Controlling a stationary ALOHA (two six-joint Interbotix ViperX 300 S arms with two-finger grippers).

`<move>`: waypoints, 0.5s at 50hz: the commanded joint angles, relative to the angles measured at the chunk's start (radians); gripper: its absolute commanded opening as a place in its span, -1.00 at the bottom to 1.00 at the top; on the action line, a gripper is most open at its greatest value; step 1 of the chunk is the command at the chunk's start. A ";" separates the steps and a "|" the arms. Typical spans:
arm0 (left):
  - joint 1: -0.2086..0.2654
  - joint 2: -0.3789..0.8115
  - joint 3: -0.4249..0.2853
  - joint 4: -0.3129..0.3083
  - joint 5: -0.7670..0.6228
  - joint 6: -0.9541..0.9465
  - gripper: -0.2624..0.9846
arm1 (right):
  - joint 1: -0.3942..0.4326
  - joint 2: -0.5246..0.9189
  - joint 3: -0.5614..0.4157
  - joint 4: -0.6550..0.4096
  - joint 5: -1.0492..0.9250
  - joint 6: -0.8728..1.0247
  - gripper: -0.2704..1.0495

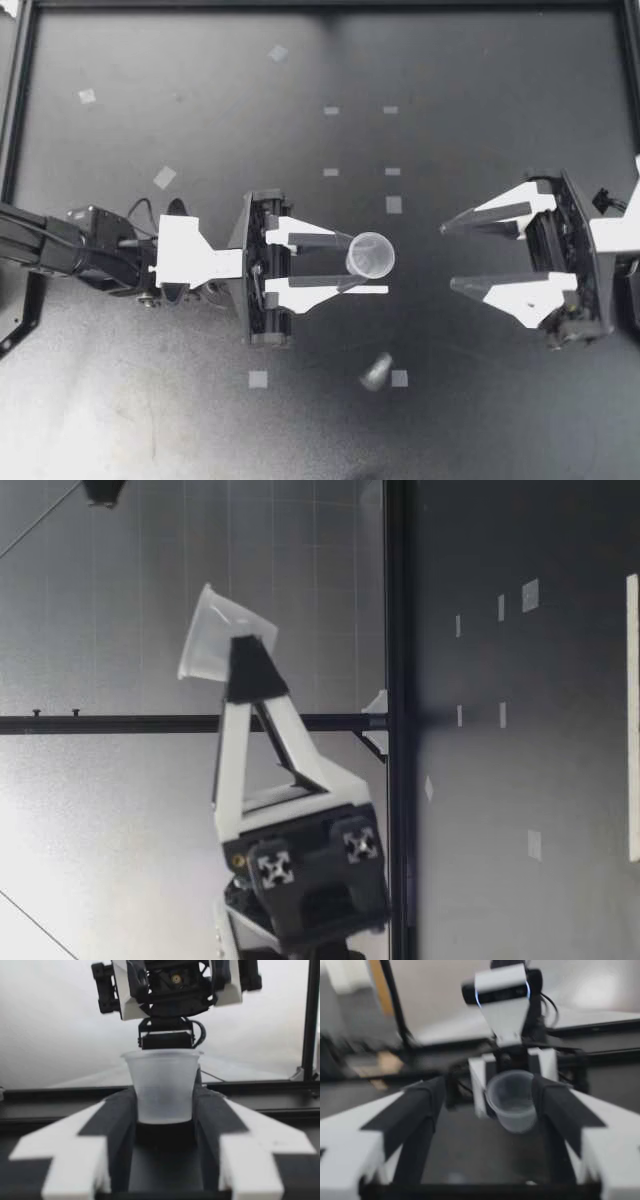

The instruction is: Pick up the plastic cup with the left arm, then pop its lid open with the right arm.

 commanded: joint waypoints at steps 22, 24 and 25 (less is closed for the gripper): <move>0.002 -0.037 -0.006 0.000 -0.003 -0.009 -0.53 | 0.000 0.032 0.000 0.002 0.003 -0.035 0.46; 0.002 -0.037 -0.006 0.000 -0.005 -0.009 -0.53 | 0.000 0.031 0.002 0.002 0.002 -0.035 0.46; 0.002 -0.037 -0.005 0.000 -0.005 -0.009 -0.53 | 0.000 0.031 0.002 0.002 0.002 -0.035 0.46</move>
